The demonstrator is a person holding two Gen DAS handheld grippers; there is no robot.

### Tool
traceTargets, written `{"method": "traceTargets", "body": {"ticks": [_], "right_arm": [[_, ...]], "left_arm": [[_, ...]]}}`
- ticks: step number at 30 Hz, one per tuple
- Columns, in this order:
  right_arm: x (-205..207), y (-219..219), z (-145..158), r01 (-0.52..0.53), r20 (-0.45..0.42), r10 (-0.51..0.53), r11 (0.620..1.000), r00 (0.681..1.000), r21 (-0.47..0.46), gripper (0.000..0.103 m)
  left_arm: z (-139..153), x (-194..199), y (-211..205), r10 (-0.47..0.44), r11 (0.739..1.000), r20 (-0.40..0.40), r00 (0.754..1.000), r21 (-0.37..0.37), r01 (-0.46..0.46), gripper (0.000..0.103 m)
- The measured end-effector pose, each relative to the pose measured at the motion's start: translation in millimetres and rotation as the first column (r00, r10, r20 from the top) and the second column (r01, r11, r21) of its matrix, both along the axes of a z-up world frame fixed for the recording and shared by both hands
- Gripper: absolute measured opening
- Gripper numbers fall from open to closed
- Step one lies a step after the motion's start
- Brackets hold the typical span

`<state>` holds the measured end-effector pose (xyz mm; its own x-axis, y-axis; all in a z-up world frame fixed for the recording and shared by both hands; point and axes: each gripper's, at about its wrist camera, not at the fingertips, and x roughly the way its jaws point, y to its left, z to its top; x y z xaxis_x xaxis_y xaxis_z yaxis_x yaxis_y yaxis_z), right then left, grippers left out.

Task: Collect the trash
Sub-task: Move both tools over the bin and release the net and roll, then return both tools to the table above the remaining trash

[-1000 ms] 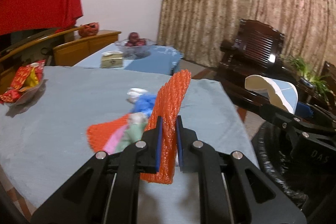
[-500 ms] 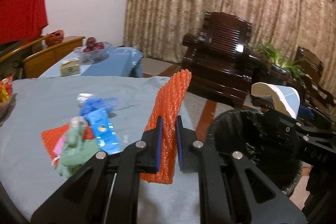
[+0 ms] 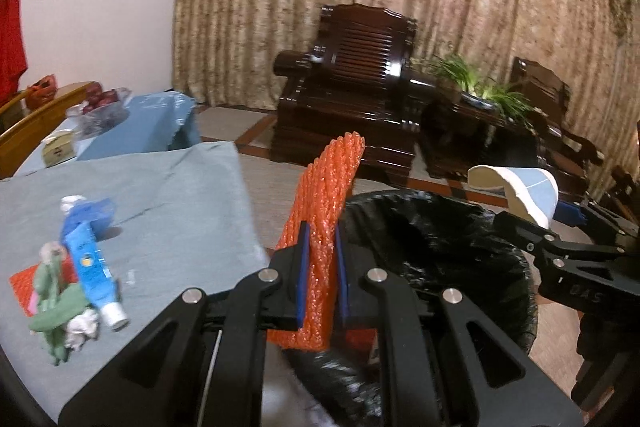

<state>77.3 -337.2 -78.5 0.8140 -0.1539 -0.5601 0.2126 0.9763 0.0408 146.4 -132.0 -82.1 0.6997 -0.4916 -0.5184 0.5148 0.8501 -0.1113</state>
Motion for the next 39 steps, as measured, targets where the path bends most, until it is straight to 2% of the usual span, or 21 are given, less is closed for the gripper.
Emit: {"method": "traceTargets", "body": {"ticks": [15,17,18,19,21,23,26,30,34,39], "right_arm": [[0.0,-45.9,-26.6,0.076,-0.051,-0.076,0.997,0.996,0.003,0.073],[-1.7,-46.6,-29.6,0.093,-0.052,-0.093,0.996,0.994,-0.005,0.077],[-2.1,-48.3,-31.0,0.099,-0.056,-0.099,0.995,0.994,-0.004,0.081],[-3.5,-49.9,-32.1,0.106,-0.054,-0.106,0.994,0.993,-0.004,0.085],[-6.0,-52.2,-32.1,0.115,-0.053,-0.115,0.993,0.992,-0.007,0.087],[-9.3,-54.6,-32.3,0.128,-0.05,-0.128,0.992,0.991,-0.007,0.09],[-12.8,-56.2,-30.4,0.14,-0.037,-0.14,0.99,0.989,0.002,0.097],[-13.2,-51.3,-26.4,0.129,-0.025,-0.128,0.992,0.991,0.009,0.097],[-10.2,-38.0,-18.9,0.095,-0.005,-0.095,0.995,0.995,0.01,0.097],[-0.6,-6.7,-10.3,0.026,0.016,-0.026,1.0,1.0,0.015,0.097]], "left_arm": [[-30.2,13.9,-65.9,-0.11,0.993,-0.059,0.992,0.031,0.112,0.011],[-33.7,15.2,-69.7,-0.125,0.991,-0.08,0.989,0.026,0.128,0.015],[-35.4,15.1,-69.9,-0.128,0.991,-0.086,0.988,0.02,0.13,0.017],[-36.5,15.0,-70.0,-0.133,0.991,-0.093,0.987,0.016,0.135,0.025],[-38.2,14.1,-70.7,-0.137,0.99,-0.102,0.985,0.017,0.139,0.039],[-39.4,13.4,-67.0,-0.132,0.991,-0.103,0.986,0.017,0.135,0.04],[-37.4,12.9,-56.8,-0.119,0.992,-0.095,0.988,0.02,0.121,0.056],[-30.1,11.1,-36.2,-0.081,0.996,-0.071,0.994,0.021,0.082,0.072],[-16.6,6.3,-4.9,-0.012,1.0,-0.02,1.0,0.022,0.013,0.084],[-0.6,2.0,35.9,0.076,0.997,0.025,0.997,0.019,-0.076,0.086]]}}
